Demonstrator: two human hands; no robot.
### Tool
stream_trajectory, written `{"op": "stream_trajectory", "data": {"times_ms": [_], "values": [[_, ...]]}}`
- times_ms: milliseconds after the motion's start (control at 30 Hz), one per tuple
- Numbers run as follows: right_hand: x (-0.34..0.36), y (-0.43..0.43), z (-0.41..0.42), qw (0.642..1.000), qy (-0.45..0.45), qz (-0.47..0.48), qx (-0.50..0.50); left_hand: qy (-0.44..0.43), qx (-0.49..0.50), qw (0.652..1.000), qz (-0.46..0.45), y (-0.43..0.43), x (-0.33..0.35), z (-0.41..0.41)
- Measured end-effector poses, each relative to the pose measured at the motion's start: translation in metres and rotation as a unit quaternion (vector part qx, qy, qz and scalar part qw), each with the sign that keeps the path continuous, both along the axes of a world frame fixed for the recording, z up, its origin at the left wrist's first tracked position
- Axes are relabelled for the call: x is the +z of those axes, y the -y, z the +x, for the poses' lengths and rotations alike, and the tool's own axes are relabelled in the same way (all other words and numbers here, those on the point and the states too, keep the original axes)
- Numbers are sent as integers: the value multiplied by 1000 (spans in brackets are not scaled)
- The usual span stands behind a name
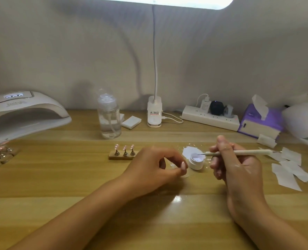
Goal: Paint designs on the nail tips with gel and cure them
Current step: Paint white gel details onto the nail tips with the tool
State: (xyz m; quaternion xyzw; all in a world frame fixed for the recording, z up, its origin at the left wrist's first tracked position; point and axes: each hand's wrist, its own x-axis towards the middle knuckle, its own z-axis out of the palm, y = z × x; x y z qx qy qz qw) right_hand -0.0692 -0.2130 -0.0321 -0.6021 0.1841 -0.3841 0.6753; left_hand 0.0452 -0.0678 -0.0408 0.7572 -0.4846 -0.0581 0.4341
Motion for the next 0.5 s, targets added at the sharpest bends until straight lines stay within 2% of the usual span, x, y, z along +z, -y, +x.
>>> {"op": "stream_trajectory", "data": {"times_ms": [133,500], "values": [[-3,5,2,1000,1,-11,2,9,3,1000,27,-1,-3,2],[-10,10,6,999,-29,-40,-2,-10,12,999,31,0,-12,-3]]}}
